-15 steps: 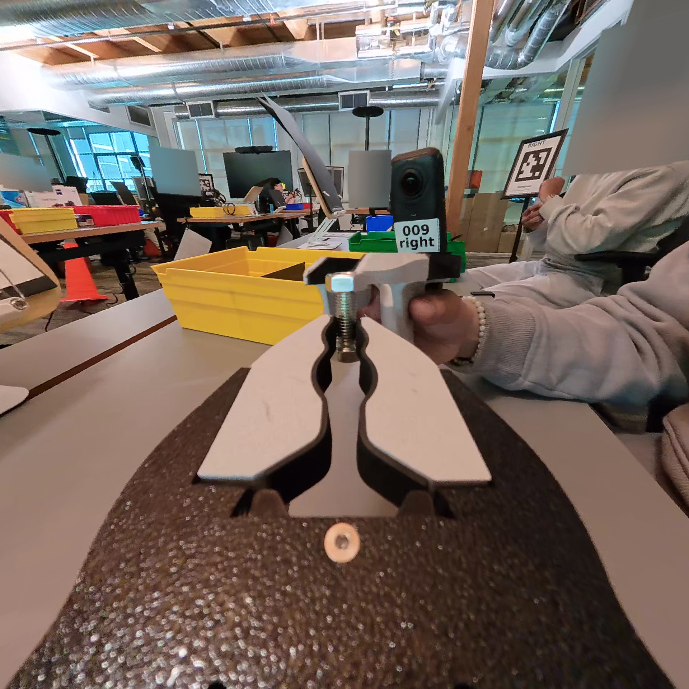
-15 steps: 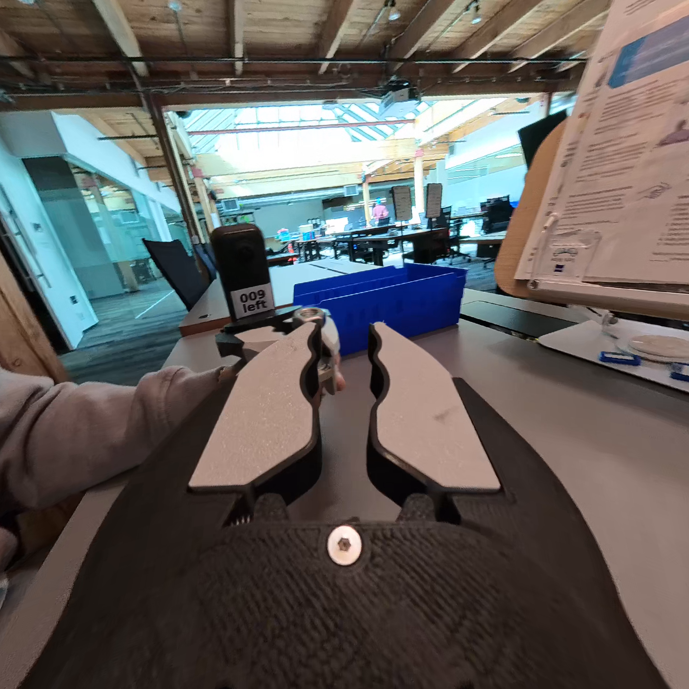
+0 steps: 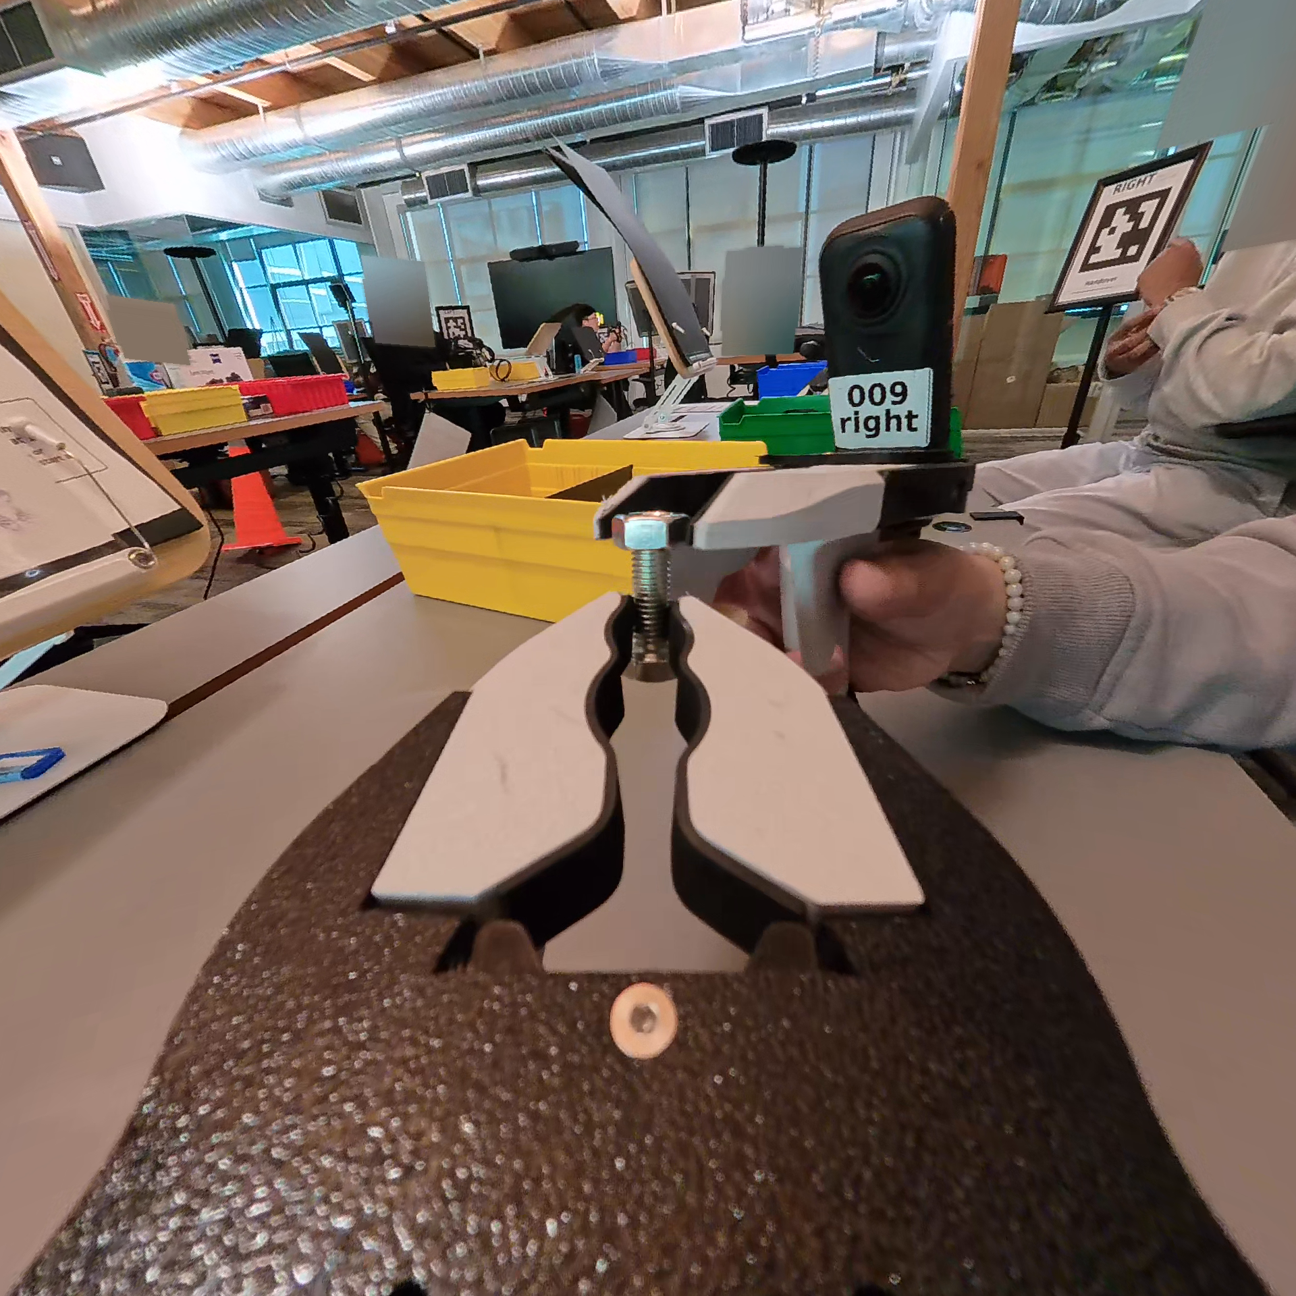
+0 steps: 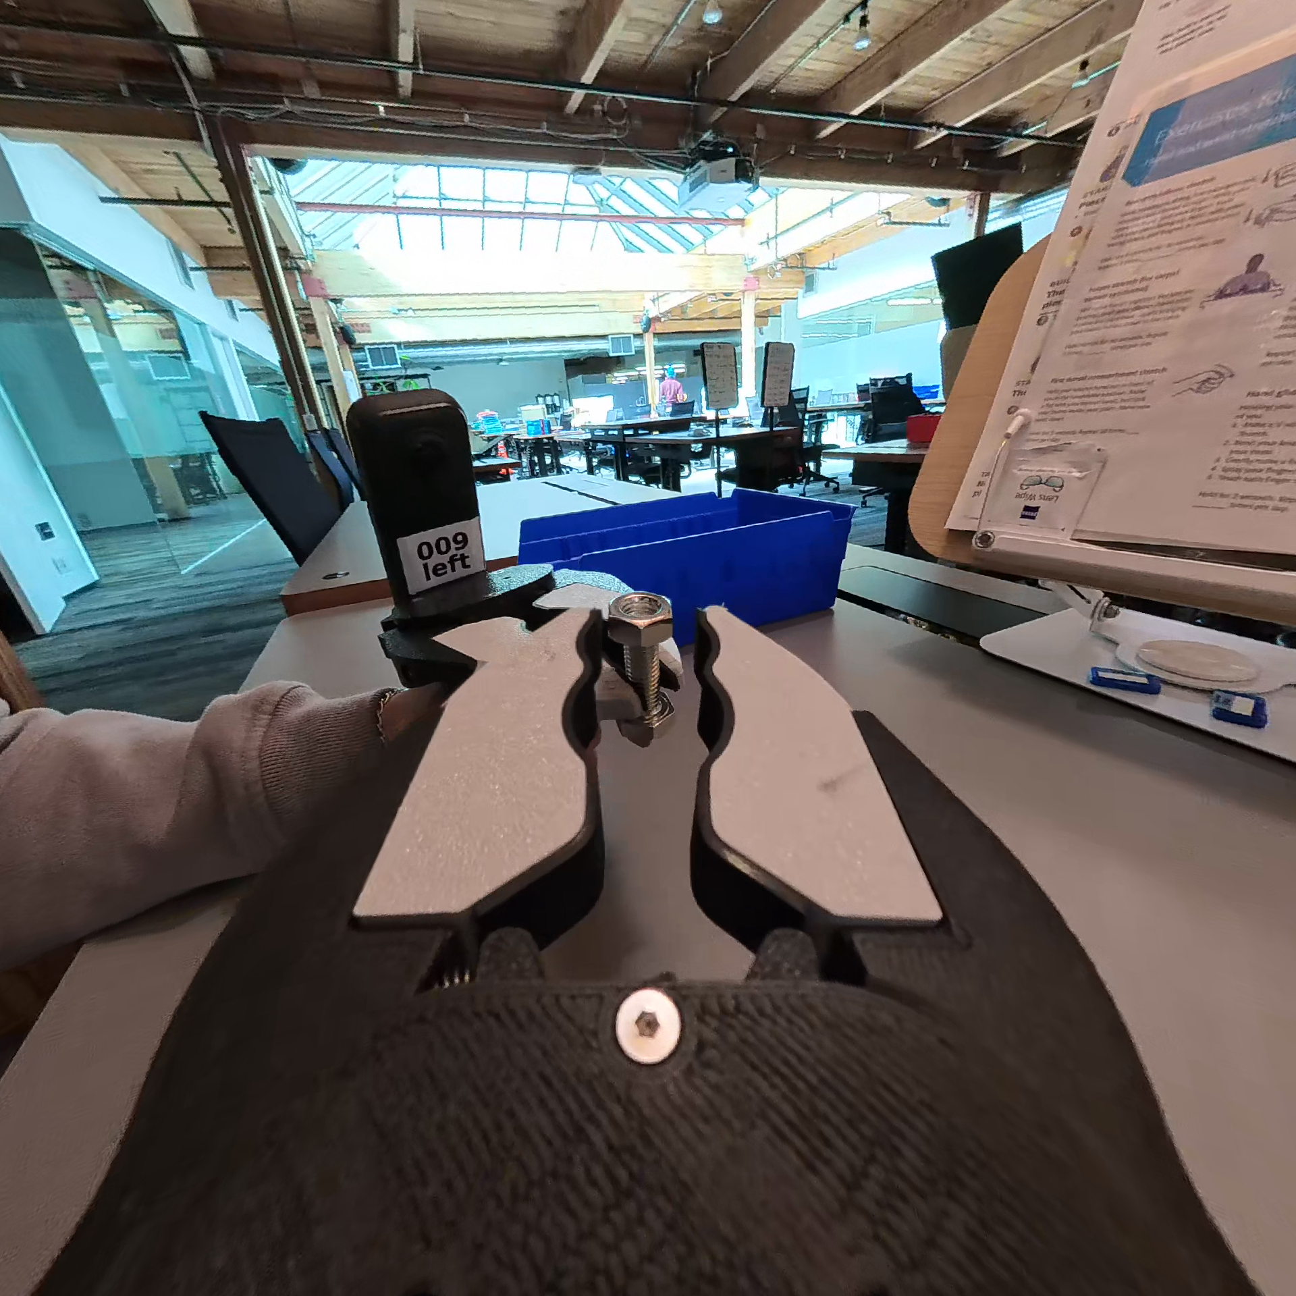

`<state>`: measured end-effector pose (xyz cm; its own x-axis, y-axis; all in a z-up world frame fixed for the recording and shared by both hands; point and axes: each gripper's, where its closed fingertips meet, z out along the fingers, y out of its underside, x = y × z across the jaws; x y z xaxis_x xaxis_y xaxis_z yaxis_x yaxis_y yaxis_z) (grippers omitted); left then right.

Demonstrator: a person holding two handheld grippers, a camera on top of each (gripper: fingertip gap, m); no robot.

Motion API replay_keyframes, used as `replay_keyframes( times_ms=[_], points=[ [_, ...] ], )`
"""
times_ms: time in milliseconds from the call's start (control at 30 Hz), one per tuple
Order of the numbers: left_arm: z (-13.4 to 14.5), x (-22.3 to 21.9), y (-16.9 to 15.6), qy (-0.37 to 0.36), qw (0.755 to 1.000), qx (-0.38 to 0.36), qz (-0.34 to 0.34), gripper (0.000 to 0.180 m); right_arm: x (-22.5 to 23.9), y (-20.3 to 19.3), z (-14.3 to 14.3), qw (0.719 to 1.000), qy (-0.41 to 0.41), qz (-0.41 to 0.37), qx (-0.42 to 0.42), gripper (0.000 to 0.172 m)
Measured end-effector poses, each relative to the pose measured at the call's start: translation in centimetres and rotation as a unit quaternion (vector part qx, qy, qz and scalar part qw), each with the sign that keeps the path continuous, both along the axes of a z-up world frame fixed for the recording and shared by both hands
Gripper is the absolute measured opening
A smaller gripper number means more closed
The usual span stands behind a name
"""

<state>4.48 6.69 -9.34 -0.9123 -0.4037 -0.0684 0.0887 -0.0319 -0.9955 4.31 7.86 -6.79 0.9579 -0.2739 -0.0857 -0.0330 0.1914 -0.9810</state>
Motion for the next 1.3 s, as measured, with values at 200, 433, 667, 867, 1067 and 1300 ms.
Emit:
replay_keyframes(
  times_ms=[200,433,667,867,1067,1300],
  points=[
    [-0.1,0.0,0.0,0.0,1.0,0.001,-0.002,0.009,-0.3,0.0,0.1,1.0,-0.014,0.005,-0.002,0.017],
    [0.3,-0.8,-0.2,0.004,0.999,-0.011,-0.031,0.009,-0.9,-0.3,0.5,0.998,-0.001,0.054,0.011,0.017],
    [0.3,-1.1,-0.4,0.007,0.999,-0.008,-0.044,0.009,-1.3,-0.3,0.6,0.998,-0.014,0.065,0.008,0.016],
    [0.2,-0.9,-0.3,0.006,0.999,-0.006,-0.038,0.009,-1.1,-0.4,0.4,0.998,0.003,0.067,0.009,0.016],
    [0.2,-0.6,0.0,0.009,1.0,-0.01,-0.028,0.009,-0.5,-0.7,0.3,0.999,0.011,0.05,0.011,0.018],
    [0.2,-0.6,-0.1,0.005,1.0,-0.006,-0.024,0.009,0.2,-1.1,0.3,0.999,0.029,0.039,0.024,0.028]
  ],
)
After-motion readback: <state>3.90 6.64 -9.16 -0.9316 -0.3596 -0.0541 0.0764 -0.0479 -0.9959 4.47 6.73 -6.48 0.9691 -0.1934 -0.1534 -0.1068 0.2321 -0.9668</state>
